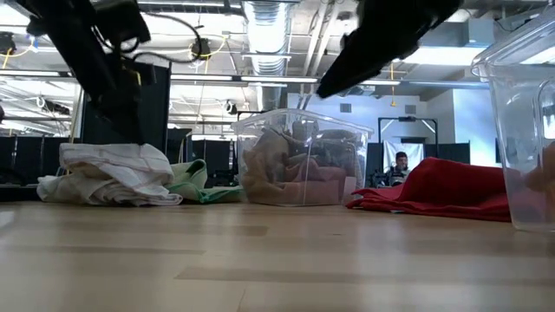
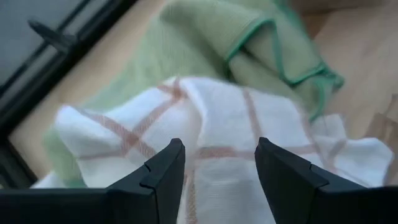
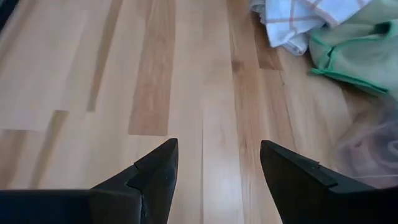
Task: Sort towels by color in basket
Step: Put the white patterned towel into the top transparent bin
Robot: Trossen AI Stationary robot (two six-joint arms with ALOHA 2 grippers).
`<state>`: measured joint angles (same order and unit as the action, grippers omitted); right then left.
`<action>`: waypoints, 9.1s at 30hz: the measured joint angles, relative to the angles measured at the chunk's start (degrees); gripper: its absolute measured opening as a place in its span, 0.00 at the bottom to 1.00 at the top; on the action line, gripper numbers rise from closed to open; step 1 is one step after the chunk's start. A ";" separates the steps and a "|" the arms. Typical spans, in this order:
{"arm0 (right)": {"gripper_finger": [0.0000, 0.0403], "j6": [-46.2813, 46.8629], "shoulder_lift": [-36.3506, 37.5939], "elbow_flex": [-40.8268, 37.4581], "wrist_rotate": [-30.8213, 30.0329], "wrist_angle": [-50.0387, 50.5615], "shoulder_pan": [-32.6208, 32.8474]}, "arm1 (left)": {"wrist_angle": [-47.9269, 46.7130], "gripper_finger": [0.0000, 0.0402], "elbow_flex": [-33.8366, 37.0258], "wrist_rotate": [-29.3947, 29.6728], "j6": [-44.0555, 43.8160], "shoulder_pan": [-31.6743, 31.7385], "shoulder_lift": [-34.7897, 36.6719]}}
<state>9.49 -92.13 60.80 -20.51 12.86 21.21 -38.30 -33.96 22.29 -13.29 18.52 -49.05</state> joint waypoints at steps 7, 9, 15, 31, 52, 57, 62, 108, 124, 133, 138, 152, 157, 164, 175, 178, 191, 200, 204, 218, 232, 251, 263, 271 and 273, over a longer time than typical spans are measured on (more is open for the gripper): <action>0.63 -1.00 -4.41 0.00 0.06 -3.51 -0.48 | 2.20 0.46 0.44 -4.29 1.94 5.33 -5.05; 0.63 -1.02 -5.16 0.00 0.09 -4.24 -0.48 | 3.45 0.46 0.44 -6.28 3.17 5.78 -7.07; 0.63 -1.19 -6.28 0.00 0.11 -6.33 -0.48 | 8.45 0.46 0.42 -14.10 5.60 5.78 -14.27; 0.63 -1.13 -6.30 0.00 0.11 -7.19 -0.48 | 9.46 0.01 -1.37 -16.97 13.52 1.32 -17.05; 0.63 -1.42 -6.30 0.00 0.09 -8.43 -0.48 | 15.49 0.00 -13.16 -13.16 20.66 -12.07 0.23; 0.63 -1.37 -6.30 0.00 0.08 -8.48 -0.38 | 16.74 0.00 -17.47 -12.06 26.21 -13.29 -2.81; 0.63 -0.48 -6.41 0.00 -0.01 -8.48 -0.19 | 17.20 0.00 -23.03 -11.09 31.98 -13.63 -7.67; 0.63 -15.32 -6.56 -0.07 -0.70 -35.38 -10.34 | 5.63 0.00 -38.83 8.66 40.97 -45.80 -11.80; 0.63 -19.05 -6.56 -0.05 20.27 -42.03 -12.81 | 21.94 0.00 -38.79 3.63 57.11 -42.28 -18.48; 0.63 -17.24 -6.56 -0.04 21.76 -38.39 -12.58 | 23.81 0.00 -38.79 -1.03 52.48 -36.70 -18.52; 0.63 -12.62 -6.56 -0.04 21.63 -30.44 -11.78 | 13.55 0.00 -36.15 -1.05 42.72 -34.76 -18.52; 0.63 -4.36 -6.56 -0.04 15.58 -20.33 -9.02 | 30.79 0.00 -14.15 -3.08 31.54 -30.55 -18.55; 0.63 -1.97 -6.56 -0.04 13.74 -17.38 -9.02 | 35.75 0.00 -8.24 -7.35 26.40 -28.49 -18.55; 0.63 -1.90 -6.56 -0.04 12.88 -17.99 -8.41 | 37.84 0.06 -2.32 -14.45 19.12 -26.37 -18.55; 0.63 -1.81 -6.56 -0.04 12.85 -18.23 -8.46 | 44.60 0.48 1.55 -21.18 15.45 -26.77 -24.54; 0.63 -1.81 -6.56 -0.04 12.85 -18.44 -8.48 | 48.63 0.65 1.56 -23.00 12.83 -26.79 -29.63; 0.63 -1.96 -6.56 -0.04 12.85 -18.49 -8.66 | 56.28 0.97 1.19 -22.69 10.41 -26.79 -45.63; 0.63 -2.31 -6.56 -0.04 12.83 -18.67 -8.98 | 55.60 0.77 1.20 -22.27 11.27 -27.00 -47.48; 0.63 -2.40 -6.56 -0.04 12.83 -18.69 -8.89 | 54.94 0.52 1.23 -22.21 12.87 -27.01 -47.51; 0.63 -2.05 -6.56 -0.04 12.83 -18.00 -8.20 | 50.06 0.14 -0.43 -21.64 17.62 -27.46 -45.17; 0.63 3.81 -6.56 -0.02 12.70 -8.17 -3.50 | 23.72 0.14 -12.70 -8.11 27.62 -28.03 -25.44; 0.63 12.99 -6.56 -0.02 0.08 -5.13 1.39 | 27.08 0.14 -34.56 -1.86 47.16 -15.25 -22.36; 0.63 14.95 -6.54 0.00 -3.49 -6.24 2.10 | 33.78 0.14 -48.40 -19.86 47.75 -2.21 -31.69; 0.63 16.10 -6.54 -0.02 -4.07 -5.43 2.24 | 33.12 0.14 -56.29 -23.72 47.58 0.09 -42.38; 0.63 16.46 -6.54 -0.02 -4.09 -5.43 2.43 | 32.84 0.14 -57.54 -23.75 46.20 0.85 -44.63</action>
<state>25.96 -98.67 60.77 -24.60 7.43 23.64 -5.46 -91.50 -1.46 32.91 19.37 -93.67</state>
